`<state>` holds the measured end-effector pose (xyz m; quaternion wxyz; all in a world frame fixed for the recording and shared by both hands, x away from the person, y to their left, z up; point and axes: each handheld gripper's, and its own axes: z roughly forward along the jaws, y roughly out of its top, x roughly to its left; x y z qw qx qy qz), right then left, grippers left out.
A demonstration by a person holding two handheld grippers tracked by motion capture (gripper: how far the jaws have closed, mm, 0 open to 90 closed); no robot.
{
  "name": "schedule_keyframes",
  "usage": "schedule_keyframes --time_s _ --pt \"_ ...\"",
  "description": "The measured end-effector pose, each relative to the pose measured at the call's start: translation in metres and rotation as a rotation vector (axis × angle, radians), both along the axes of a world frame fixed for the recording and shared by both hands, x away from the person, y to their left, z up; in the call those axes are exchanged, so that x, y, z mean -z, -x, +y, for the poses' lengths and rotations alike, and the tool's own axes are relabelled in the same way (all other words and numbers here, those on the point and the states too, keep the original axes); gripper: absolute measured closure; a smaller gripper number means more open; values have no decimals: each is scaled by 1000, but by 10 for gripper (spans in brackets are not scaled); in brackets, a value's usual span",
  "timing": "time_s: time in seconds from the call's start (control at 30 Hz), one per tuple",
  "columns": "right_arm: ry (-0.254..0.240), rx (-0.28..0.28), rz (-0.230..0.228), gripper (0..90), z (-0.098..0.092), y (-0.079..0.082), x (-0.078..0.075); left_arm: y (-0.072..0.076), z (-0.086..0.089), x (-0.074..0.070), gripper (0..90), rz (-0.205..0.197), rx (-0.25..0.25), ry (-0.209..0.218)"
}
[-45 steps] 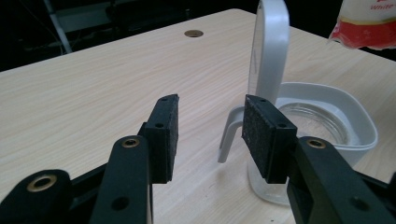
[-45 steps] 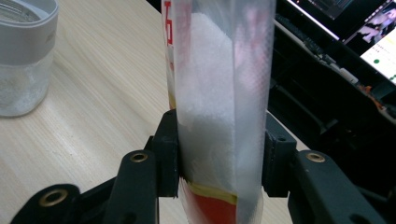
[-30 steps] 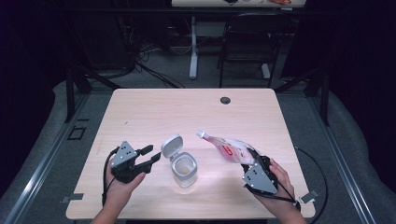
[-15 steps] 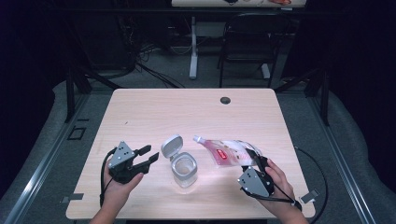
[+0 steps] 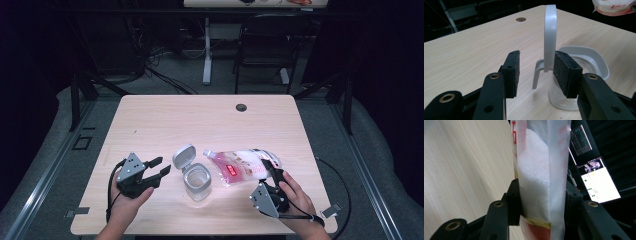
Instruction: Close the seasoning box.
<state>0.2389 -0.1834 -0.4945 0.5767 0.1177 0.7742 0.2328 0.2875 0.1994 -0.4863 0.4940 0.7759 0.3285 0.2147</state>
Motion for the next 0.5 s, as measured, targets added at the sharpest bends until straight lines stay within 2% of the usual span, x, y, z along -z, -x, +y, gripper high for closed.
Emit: schedule_keyframes --time_s 0.1,0.47,0.5 --pt "31 3 -7 577 1 0 0 1 0 0 567 0 2 -1" --pt "49 -13 -47 577 5 0 0 3 2 0 566 -1 -2 14" --pt "63 -7 -46 577 5 1 0 3 2 0 566 -1 -1 13"
